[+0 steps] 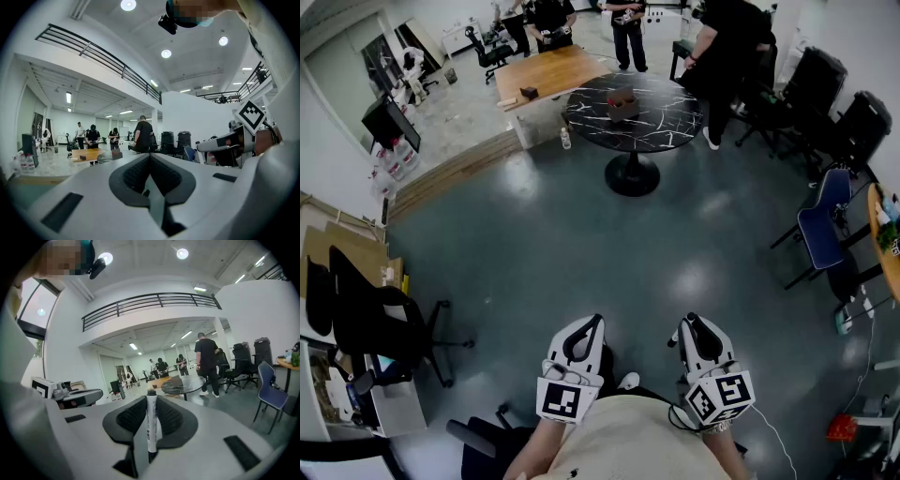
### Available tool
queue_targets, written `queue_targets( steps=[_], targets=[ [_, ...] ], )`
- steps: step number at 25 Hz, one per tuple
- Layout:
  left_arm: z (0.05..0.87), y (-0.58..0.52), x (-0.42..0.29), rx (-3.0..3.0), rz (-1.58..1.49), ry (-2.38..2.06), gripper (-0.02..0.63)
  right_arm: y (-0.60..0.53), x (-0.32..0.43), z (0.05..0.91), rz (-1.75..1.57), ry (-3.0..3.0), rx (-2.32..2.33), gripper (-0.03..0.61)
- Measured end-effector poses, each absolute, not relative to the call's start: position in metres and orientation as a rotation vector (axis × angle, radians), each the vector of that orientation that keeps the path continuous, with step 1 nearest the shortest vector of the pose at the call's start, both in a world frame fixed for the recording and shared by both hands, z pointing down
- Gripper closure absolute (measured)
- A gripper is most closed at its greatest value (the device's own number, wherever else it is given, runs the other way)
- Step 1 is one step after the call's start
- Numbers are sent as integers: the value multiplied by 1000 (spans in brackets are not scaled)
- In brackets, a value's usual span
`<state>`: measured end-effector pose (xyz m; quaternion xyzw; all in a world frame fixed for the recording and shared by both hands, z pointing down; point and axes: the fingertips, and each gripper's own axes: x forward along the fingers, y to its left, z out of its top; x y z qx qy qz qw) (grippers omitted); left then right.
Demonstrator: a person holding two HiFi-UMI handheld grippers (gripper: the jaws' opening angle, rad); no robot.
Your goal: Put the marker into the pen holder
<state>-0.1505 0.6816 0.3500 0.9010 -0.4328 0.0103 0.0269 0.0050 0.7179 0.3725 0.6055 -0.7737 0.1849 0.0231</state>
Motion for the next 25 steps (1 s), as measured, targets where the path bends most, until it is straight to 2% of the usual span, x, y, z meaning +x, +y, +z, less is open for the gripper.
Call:
queue_targets(
  steps=[7,15,25],
  targets=[
    [371,583,-155,2774,26,-1294,603,631,6,391,608,-2321,1911,494],
    [348,456,-160,2820,-69,-1174,603,510,-17,372,576,-2293,1946,494],
    [334,356,-155,2865,-95,-1101,603,428,-14,365,527,-2215,2037,494]
  ],
)
